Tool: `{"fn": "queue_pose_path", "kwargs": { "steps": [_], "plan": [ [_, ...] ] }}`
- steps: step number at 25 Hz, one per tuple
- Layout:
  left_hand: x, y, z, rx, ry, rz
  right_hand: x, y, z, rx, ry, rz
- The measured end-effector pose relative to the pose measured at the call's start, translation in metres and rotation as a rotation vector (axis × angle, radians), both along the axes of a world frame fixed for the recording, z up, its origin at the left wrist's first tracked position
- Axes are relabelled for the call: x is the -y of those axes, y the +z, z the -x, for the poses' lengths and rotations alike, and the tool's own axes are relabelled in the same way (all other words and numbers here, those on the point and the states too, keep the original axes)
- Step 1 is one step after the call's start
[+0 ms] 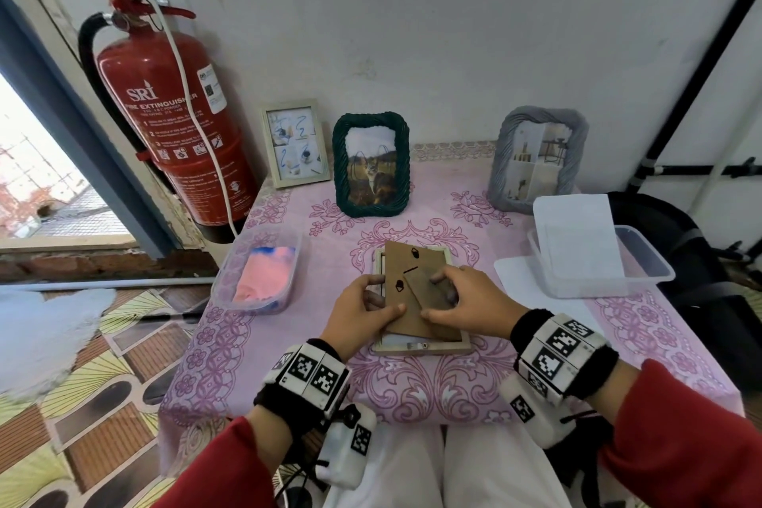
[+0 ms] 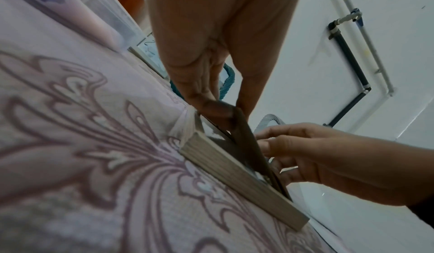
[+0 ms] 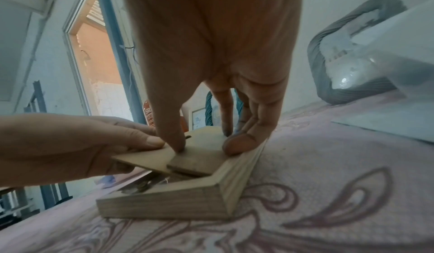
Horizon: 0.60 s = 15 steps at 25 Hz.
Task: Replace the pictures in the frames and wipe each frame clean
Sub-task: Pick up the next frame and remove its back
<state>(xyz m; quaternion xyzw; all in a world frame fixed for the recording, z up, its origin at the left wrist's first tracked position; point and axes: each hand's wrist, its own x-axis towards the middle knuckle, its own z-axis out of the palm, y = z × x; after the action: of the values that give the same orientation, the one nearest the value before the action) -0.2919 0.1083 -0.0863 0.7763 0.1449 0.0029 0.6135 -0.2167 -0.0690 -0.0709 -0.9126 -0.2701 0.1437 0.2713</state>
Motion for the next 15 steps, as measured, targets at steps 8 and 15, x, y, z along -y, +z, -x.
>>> {"fn": "queue_pose_path", "kwargs": {
  "steps": [8,15],
  "plan": [
    [-0.010,0.000,0.005,0.053,0.042,0.224,0.023,-0.007,-0.010,-0.081,-0.148,-0.200],
    [-0.044,-0.008,0.017,0.104,0.146,0.302,0.035,-0.010,-0.013,-0.169,-0.019,-0.119]
  ]
}}
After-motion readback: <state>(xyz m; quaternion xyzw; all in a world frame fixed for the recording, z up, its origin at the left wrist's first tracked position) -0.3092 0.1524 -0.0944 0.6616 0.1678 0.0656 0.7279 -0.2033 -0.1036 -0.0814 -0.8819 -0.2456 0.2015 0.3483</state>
